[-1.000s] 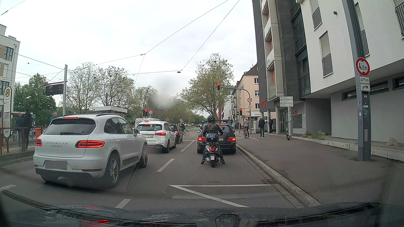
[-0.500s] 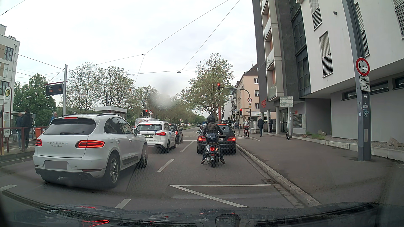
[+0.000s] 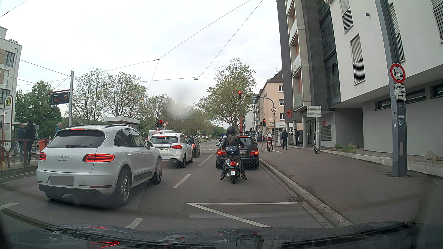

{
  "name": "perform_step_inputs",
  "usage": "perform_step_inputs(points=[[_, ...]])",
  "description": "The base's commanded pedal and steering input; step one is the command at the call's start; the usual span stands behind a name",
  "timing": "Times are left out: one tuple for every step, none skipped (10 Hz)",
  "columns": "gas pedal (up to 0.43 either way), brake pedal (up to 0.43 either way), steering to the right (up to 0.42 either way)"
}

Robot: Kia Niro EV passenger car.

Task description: Follow the waypoints while adhering to traffic rules and regulations

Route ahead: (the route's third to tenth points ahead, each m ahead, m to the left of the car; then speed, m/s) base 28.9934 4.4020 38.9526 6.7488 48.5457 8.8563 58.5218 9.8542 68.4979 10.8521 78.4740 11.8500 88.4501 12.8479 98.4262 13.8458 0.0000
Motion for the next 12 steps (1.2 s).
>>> perform_step_inputs(points=[[0.0, 0.171, -0.008], [0.0, 0.171, -0.008], [0.0, 0.171, -0.008], [0.0, 0.171, -0.008], [0.0, 0.171, -0.008], [0.0, 0.171, -0.008], [0.0, 0.165, -0.008], [0.0, 0.165, -0.008], [0.0, 0.171, -0.008], [0.0, 0.171, -0.008], [0.0, 0.165, -0.008], [0.0, 0.171, -0.008]])
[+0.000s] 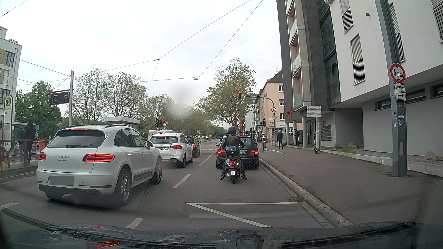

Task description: Follow the waypoints while adhering to traffic rules and regulations

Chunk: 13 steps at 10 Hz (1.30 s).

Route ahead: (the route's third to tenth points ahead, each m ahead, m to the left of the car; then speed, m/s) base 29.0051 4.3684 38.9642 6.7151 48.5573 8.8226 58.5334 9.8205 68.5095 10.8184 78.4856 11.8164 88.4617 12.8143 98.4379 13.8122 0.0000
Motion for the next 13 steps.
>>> perform_step_inputs(points=[[0.0, 0.171, -0.008], [0.0, 0.171, -0.008], [0.0, 0.171, -0.008], [0.0, 0.171, -0.008], [0.0, 0.171, -0.008], [0.0, 0.171, -0.008], [0.0, 0.171, -0.008], [0.0, 0.171, -0.009], [0.0, 0.171, -0.009], [0.0, 0.171, -0.009], [0.0, 0.171, -0.01], [0.0, 0.171, -0.01], [0.0, 0.171, -0.01]])
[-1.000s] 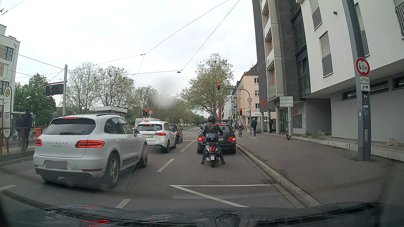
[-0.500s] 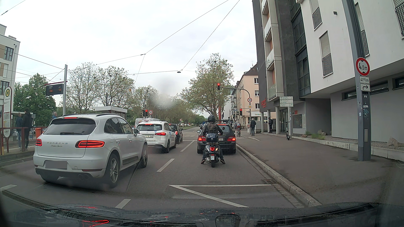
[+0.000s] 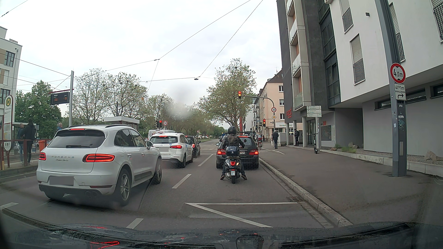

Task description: Follow the waypoints while adhering to traffic rules and regulations

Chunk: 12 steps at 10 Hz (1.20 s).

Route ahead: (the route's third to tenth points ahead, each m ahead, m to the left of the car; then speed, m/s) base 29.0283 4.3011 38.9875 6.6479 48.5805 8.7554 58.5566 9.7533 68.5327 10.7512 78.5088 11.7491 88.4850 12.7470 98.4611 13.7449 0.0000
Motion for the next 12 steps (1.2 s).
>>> perform_step_inputs(points=[[0.0, 0.171, -0.01], [0.0, 0.171, -0.01], [0.0, 0.171, -0.01], [0.0, 0.171, -0.01], [0.0, 0.171, -0.01], [0.0, 0.171, -0.01], [0.0, 0.171, -0.01], [0.0, 0.171, -0.01], [0.0, 0.171, -0.01], [0.0, 0.171, -0.01], [0.0, 0.171, -0.01], [0.0, 0.171, -0.01]])
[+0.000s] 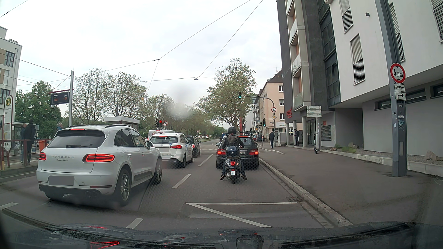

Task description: Follow the waypoints while adhering to traffic rules and regulations

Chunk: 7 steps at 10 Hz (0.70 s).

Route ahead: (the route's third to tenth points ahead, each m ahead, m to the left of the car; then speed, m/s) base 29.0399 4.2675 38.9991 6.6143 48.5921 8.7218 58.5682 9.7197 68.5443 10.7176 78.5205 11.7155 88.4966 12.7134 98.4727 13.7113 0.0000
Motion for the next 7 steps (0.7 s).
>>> perform_step_inputs(points=[[0.0, 0.165, -0.01], [0.0, 0.171, -0.01], [0.0, 0.171, -0.01], [0.0, 0.171, -0.01], [0.0, 0.171, -0.01], [0.0, 0.171, -0.01], [0.0, 0.165, -0.01]])
